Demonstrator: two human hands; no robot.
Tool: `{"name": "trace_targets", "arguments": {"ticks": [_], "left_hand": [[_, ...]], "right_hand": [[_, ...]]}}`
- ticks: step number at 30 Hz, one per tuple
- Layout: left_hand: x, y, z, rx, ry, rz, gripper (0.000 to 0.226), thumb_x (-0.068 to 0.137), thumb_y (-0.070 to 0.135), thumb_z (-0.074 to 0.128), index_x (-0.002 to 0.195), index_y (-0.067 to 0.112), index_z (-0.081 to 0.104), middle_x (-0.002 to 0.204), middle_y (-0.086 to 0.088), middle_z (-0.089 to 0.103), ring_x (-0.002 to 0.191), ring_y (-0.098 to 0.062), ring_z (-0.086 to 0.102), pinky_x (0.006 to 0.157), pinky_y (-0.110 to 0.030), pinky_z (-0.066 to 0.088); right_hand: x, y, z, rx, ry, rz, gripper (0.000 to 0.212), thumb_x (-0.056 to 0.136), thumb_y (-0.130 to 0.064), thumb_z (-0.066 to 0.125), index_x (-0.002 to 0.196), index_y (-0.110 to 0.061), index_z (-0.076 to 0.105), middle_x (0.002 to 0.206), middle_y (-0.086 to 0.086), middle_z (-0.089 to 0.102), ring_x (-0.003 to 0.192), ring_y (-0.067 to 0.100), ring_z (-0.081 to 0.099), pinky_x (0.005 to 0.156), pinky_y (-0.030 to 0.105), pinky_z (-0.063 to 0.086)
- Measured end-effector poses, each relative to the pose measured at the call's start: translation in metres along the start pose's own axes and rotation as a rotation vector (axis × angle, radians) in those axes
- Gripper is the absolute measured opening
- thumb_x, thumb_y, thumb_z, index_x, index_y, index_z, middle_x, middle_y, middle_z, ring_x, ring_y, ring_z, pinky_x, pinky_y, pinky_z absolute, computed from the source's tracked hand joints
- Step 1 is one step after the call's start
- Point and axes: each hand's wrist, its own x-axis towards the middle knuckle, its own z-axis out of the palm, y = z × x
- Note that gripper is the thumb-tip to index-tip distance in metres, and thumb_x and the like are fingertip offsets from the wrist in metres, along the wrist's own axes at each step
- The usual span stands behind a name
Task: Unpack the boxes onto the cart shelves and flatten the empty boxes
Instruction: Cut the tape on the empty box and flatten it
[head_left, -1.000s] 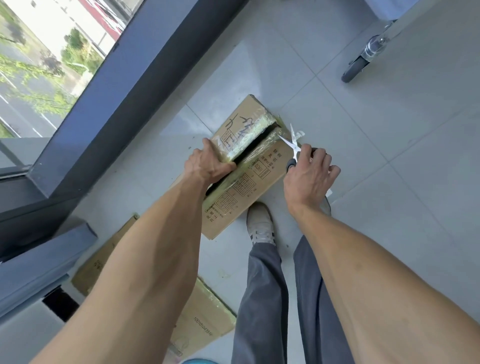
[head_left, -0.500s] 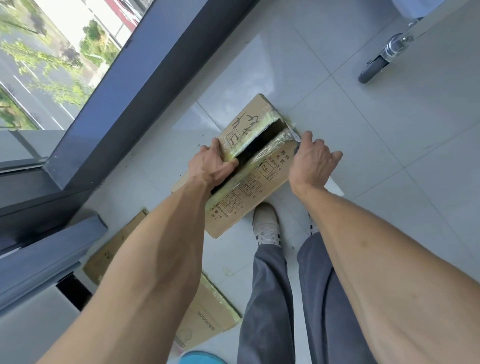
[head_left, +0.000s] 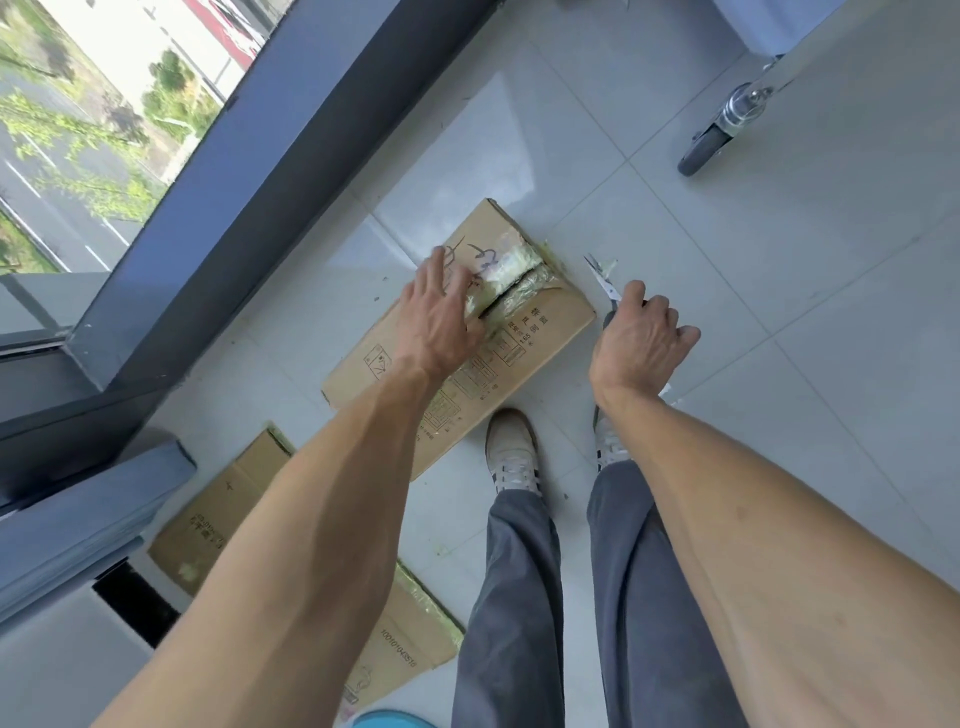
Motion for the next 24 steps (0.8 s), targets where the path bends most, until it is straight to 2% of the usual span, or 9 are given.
{"name": "trace_targets", "arguments": {"ticks": [2, 4, 6, 9, 10, 13, 14, 18, 24], "left_hand": [[0.002, 0.026, 0.006, 0.081, 0.006, 0.094, 0.043, 0.088, 0.030, 0.057, 0.128, 0.019, 0.046, 0.163, -0.020, 0.013, 0.149, -0.036, 0.017, 0.119, -0.051, 0.020], [0.005, 0.040, 0.008, 0.091, -0.037, 0.042, 0.055, 0.081, 0.019, 0.061, 0.132, 0.017, 0.042, 0.163, -0.023, 0.008, 0.151, -0.037, 0.012, 0.120, -0.051, 0.019], [0.008, 0.052, 0.006, 0.048, -0.016, 0.017, 0.049, 0.083, 0.020, 0.060, 0.129, 0.017, 0.046, 0.162, -0.025, 0.011, 0.150, -0.038, 0.014, 0.118, -0.052, 0.019], [0.011, 0.073, 0.010, 0.127, 0.031, 0.191, 0.033, 0.085, 0.026, 0.058, 0.116, 0.017, 0.062, 0.161, -0.019, 0.020, 0.146, -0.033, 0.023, 0.113, -0.050, 0.023], [0.012, 0.080, 0.011, 0.116, 0.023, 0.140, 0.032, 0.086, 0.029, 0.057, 0.114, 0.017, 0.064, 0.162, -0.018, 0.016, 0.148, -0.033, 0.018, 0.115, -0.051, 0.021], [0.016, 0.091, 0.016, -0.015, 0.013, -0.225, 0.035, 0.093, 0.041, 0.047, 0.112, 0.014, 0.059, 0.164, -0.023, 0.000, 0.152, -0.037, 0.001, 0.115, -0.058, 0.017], [0.019, 0.095, 0.016, -0.054, -0.013, -0.278, 0.038, 0.092, 0.044, 0.045, 0.111, 0.012, 0.057, 0.164, -0.023, -0.002, 0.152, -0.037, 0.000, 0.114, -0.058, 0.019], [0.023, 0.108, 0.012, -0.200, -0.021, -0.333, 0.032, 0.088, 0.035, 0.048, 0.098, 0.006, 0.057, 0.164, -0.022, 0.003, 0.152, -0.035, 0.004, 0.117, -0.053, 0.021], [0.023, 0.100, 0.002, -0.281, 0.011, -0.327, 0.019, 0.084, 0.029, 0.050, 0.084, 0.011, 0.050, 0.162, -0.024, 0.014, 0.147, -0.037, 0.023, 0.115, -0.050, 0.024]], "right_hand": [[0.002, 0.008, -0.002, 0.013, -0.021, 0.011, 0.043, 0.084, 0.010, 0.045, 0.122, -0.011, 0.049, 0.098, 0.015, 0.056, 0.087, 0.030, 0.049, 0.083, 0.041, 0.030], [0.005, 0.012, -0.004, 0.021, -0.029, -0.010, 0.042, 0.086, 0.009, 0.044, 0.122, -0.012, 0.049, 0.098, 0.014, 0.056, 0.085, 0.029, 0.048, 0.082, 0.040, 0.030], [0.009, 0.020, -0.006, 0.013, -0.031, -0.051, 0.042, 0.085, 0.010, 0.044, 0.121, -0.012, 0.049, 0.098, 0.013, 0.057, 0.081, 0.027, 0.044, 0.082, 0.040, 0.030], [0.019, 0.030, -0.011, -0.027, -0.021, -0.183, 0.041, 0.086, 0.010, 0.043, 0.121, -0.012, 0.049, 0.100, 0.013, 0.057, 0.088, 0.029, 0.048, 0.088, 0.041, 0.031], [0.022, 0.034, -0.013, -0.039, -0.037, -0.224, 0.041, 0.087, 0.008, 0.043, 0.122, -0.013, 0.048, 0.103, 0.013, 0.057, 0.094, 0.030, 0.050, 0.091, 0.042, 0.031], [0.027, 0.034, -0.015, -0.107, -0.022, -0.342, 0.045, 0.086, 0.005, 0.050, 0.127, -0.013, 0.046, 0.113, 0.013, 0.053, 0.106, 0.031, 0.047, 0.096, 0.043, 0.030], [0.027, 0.032, -0.016, -0.133, -0.032, -0.369, 0.047, 0.084, 0.004, 0.051, 0.128, -0.014, 0.045, 0.115, 0.014, 0.052, 0.109, 0.031, 0.046, 0.097, 0.043, 0.030], [0.027, 0.029, -0.017, -0.138, -0.038, -0.427, 0.051, 0.080, 0.007, 0.050, 0.126, -0.013, 0.046, 0.116, 0.014, 0.051, 0.111, 0.031, 0.045, 0.098, 0.043, 0.030], [0.027, 0.020, -0.021, -0.134, -0.017, -0.526, 0.054, 0.074, 0.009, 0.052, 0.122, -0.014, 0.049, 0.109, 0.010, 0.053, 0.106, 0.028, 0.045, 0.096, 0.042, 0.030]]}}
